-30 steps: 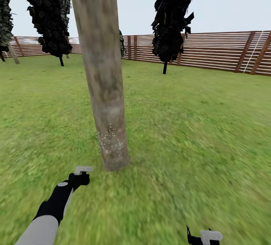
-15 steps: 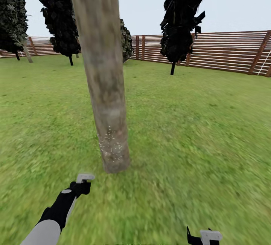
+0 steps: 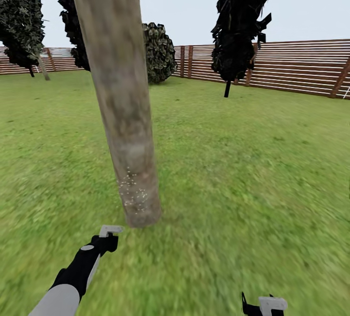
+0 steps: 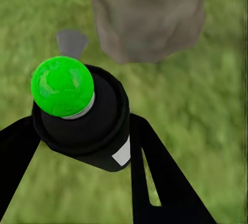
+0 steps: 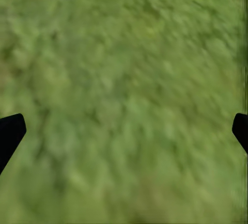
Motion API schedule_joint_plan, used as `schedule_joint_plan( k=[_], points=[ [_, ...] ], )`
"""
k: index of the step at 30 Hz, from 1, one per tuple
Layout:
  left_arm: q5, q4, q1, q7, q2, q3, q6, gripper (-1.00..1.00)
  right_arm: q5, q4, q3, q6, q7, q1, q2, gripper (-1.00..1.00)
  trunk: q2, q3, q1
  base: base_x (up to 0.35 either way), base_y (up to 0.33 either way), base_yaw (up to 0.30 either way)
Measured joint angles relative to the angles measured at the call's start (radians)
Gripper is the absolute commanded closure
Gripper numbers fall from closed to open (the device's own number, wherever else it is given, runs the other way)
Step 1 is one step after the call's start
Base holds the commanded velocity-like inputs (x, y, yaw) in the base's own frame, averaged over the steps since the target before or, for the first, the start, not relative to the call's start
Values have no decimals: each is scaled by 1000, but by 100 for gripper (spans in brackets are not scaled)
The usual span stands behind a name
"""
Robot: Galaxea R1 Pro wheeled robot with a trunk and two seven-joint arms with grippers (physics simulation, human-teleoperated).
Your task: In the garden, pick up the pesticide atomizer on the floor and spray pesticide onto both trees until each tree trunk is fully covered.
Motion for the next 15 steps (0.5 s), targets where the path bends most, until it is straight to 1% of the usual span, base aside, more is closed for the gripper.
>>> schedule_joint_plan(
  k=[2,4,7,15],
  points=[
    [1,0,0,0,0,0,0,100,0,0,1,0,0,0,0,-100,0,0,0,5,-274,8],
    [1,0,0,0,0,0,0,100,0,0,0,-1,-1,0,1,-100,0,0,0,1,-275,157],
    [0,1,0,0,-1,0,0,100,0,0,0,-1,-1,0,1,-100,0,0,0,29,-275,251],
    [-1,0,0,0,-1,0,1,100,0,0,0,-1,-2,0,1,-100,0,0,0,109,-275,268]
  ],
)
